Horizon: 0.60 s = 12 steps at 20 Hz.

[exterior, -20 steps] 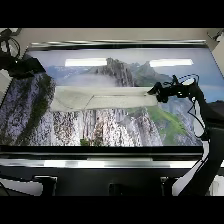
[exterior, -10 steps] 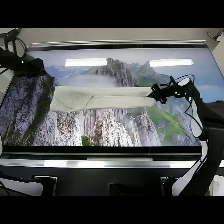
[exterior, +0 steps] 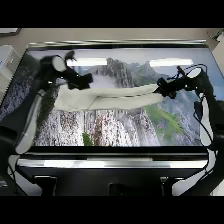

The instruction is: Fold the clothes and pants, and hang the long-sleeved shirts on hangers.

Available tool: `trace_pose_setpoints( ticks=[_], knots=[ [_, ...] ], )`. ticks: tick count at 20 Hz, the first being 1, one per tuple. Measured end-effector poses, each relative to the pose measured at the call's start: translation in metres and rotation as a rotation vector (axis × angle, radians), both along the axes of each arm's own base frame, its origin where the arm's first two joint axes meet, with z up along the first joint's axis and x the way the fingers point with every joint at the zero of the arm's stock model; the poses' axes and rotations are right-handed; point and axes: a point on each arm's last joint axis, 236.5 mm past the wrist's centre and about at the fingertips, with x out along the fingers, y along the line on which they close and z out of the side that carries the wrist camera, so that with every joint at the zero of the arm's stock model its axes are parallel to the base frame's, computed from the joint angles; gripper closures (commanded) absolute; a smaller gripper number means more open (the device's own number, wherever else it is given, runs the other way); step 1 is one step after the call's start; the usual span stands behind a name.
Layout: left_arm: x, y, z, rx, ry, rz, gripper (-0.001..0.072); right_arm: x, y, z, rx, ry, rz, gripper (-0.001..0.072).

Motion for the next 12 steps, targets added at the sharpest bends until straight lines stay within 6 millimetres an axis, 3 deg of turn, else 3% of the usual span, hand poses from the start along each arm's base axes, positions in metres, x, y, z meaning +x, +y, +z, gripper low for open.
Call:
trace_pose_setpoints(
  ticks=[3, 6, 12],
  knots=[
    [-0.024, -0.069, -0.045, -0.022, 0.077, 0.003, 0.0689, -0.013, -0.006, 0.033, -0.049, -0.024, 0.017, 0.0679],
    [-0.046, -0.115, -0.076, -0.043, 0.139, 0.045, 0.0689, -0.025, -0.019, 0.068, -0.103, -0.061, 0.005, 0.0679],
    [-0.049, -0.179, -0.081, -0.196, 0.12, 0.153, 0.0689, -0.052, -0.071, 0.131, -0.148, -0.121, -0.121, 0.0679]
  ],
)
